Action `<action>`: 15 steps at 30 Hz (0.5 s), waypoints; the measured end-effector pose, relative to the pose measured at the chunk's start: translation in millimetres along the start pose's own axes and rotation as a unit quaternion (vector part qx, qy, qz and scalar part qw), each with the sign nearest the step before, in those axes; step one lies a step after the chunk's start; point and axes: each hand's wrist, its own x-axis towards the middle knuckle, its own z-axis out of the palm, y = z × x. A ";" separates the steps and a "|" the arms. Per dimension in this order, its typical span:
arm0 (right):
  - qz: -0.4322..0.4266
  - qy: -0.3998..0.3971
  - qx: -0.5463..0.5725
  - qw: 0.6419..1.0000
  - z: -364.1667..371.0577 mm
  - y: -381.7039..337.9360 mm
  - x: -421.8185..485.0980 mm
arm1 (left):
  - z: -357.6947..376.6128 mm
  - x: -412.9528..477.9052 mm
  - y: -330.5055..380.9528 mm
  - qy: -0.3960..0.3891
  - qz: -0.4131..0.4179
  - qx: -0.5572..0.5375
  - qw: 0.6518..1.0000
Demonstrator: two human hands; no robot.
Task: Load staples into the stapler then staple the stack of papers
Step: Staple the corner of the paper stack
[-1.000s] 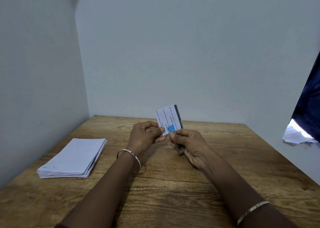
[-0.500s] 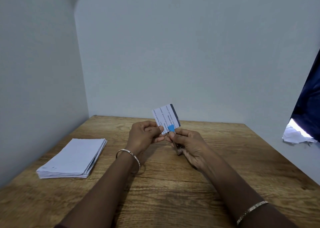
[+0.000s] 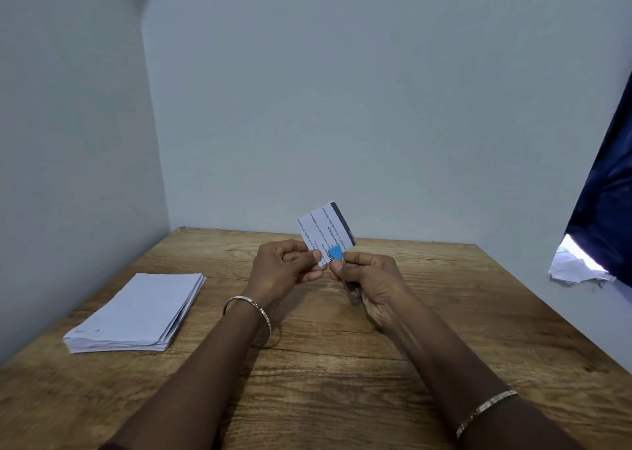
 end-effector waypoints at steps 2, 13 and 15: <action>0.005 -0.020 -0.011 1.000 -2.4 -0.5 -2.8 | -0.9 0.6 -0.4 0.000 -0.004 -0.002 1.000; -0.005 -0.089 -0.028 0.996 -8.7 -5.3 -2.5 | -2.0 1.8 2.1 0.008 0.002 -0.026 1.000; -0.002 -0.081 -0.022 0.996 -9.9 -5.6 -2.0 | -1.3 1.3 2.6 0.009 0.003 -0.025 1.000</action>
